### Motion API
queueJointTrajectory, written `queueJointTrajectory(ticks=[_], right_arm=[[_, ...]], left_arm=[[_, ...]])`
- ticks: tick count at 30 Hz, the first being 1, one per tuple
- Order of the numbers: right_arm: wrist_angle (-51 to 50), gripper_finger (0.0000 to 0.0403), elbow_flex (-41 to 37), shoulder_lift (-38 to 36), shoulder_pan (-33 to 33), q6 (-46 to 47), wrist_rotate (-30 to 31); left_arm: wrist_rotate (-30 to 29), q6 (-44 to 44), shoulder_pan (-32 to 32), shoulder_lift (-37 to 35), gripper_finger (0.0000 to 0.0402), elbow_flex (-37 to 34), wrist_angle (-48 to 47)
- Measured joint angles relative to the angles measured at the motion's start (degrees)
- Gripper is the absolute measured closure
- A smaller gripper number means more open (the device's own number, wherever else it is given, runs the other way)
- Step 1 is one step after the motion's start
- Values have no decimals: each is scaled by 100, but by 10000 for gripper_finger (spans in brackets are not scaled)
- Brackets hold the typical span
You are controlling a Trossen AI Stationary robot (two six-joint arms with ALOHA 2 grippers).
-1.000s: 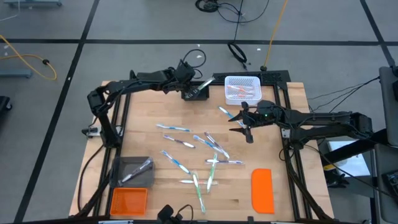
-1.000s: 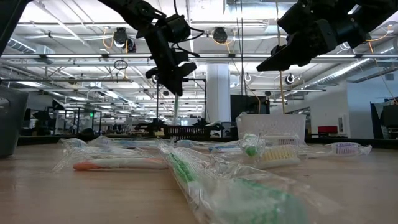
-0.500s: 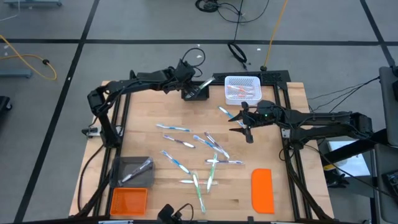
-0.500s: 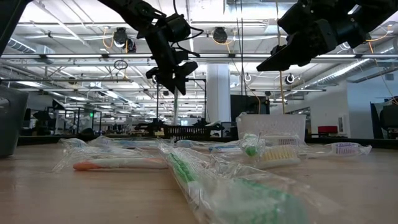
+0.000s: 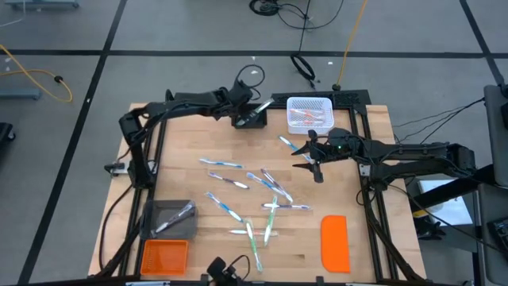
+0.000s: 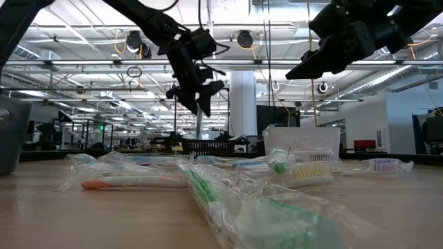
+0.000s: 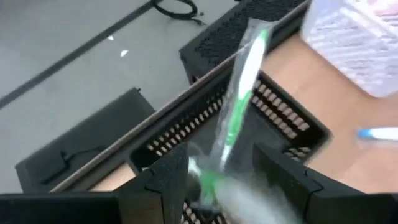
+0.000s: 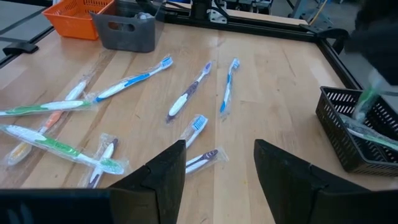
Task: Pick & Place Toothbrushes
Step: Put the green toothbrush into the black bin
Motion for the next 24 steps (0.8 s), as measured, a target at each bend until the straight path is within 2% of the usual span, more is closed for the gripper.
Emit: queueJointTrajectory(ticks=[3, 16, 20, 24], right_arm=[[-7, 222, 0, 0, 0, 1, 0], [-2, 222, 0, 0, 0, 22, 0], [0, 222, 0, 0, 0, 45, 0], [-2, 222, 0, 0, 0, 105, 0]], left_arm=[[-16, 0, 62, 118, 222, -2, 87], [223, 58, 106, 185, 222, 2, 1854], [133, 41, 108, 196, 222, 2, 2108], [129, 45, 110, 196, 222, 2, 1961]])
